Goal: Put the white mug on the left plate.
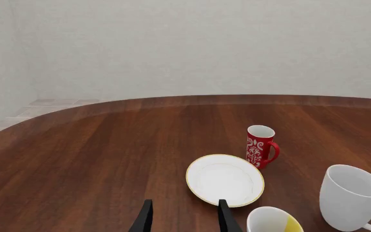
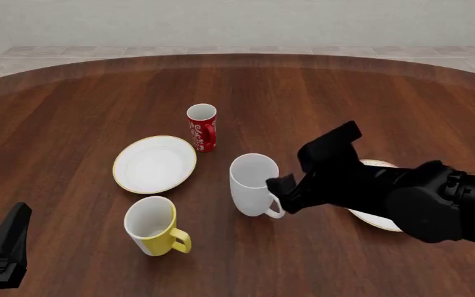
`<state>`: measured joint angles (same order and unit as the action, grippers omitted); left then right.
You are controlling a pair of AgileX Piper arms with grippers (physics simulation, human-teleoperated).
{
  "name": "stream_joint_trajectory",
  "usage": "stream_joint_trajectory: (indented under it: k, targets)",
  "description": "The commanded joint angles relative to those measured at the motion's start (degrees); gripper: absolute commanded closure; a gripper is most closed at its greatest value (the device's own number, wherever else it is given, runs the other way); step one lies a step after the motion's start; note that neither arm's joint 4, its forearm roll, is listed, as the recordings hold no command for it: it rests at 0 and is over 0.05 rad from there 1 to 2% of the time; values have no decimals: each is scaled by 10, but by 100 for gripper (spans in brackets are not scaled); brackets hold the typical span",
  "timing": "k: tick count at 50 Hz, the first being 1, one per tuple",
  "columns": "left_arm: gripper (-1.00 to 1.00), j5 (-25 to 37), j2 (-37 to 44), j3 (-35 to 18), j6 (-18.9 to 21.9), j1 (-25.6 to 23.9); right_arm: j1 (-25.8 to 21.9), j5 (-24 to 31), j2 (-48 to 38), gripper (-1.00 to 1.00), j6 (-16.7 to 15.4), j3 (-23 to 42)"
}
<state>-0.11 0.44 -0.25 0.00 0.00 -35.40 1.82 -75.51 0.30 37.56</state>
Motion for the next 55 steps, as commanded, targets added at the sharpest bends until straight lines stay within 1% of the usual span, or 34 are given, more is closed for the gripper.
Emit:
stream_joint_trajectory:
  k: [1,55]
  targets:
    - [-100,0,0,0,0,0,0,-11,-14,-100,6,-3]
    - [-100,0,0,0,0,0,-6,-43,-59,-100,18,-14]
